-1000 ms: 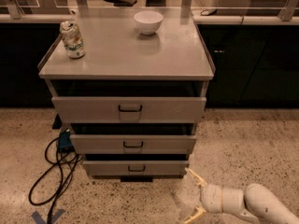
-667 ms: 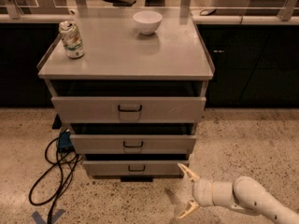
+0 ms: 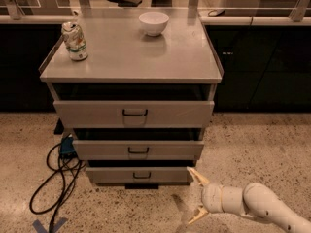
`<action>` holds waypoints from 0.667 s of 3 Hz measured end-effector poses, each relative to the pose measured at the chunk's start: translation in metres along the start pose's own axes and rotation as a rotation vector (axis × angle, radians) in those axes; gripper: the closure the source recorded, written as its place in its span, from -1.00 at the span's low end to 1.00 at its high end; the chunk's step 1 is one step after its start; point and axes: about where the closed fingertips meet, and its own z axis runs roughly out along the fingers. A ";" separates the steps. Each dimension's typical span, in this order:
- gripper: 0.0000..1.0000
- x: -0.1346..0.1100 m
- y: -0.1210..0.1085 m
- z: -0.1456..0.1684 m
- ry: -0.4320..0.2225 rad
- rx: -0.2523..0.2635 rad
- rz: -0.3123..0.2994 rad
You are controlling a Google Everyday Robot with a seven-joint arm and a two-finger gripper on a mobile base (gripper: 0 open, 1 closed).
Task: Open bottom drawer
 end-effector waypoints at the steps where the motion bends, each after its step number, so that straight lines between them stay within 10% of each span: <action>1: -1.00 0.016 0.012 0.030 -0.059 -0.067 0.065; 2: -1.00 0.050 0.042 0.102 -0.097 -0.160 0.178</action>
Offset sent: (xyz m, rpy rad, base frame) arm 0.0300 0.1141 -0.2093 0.1634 0.4184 0.1057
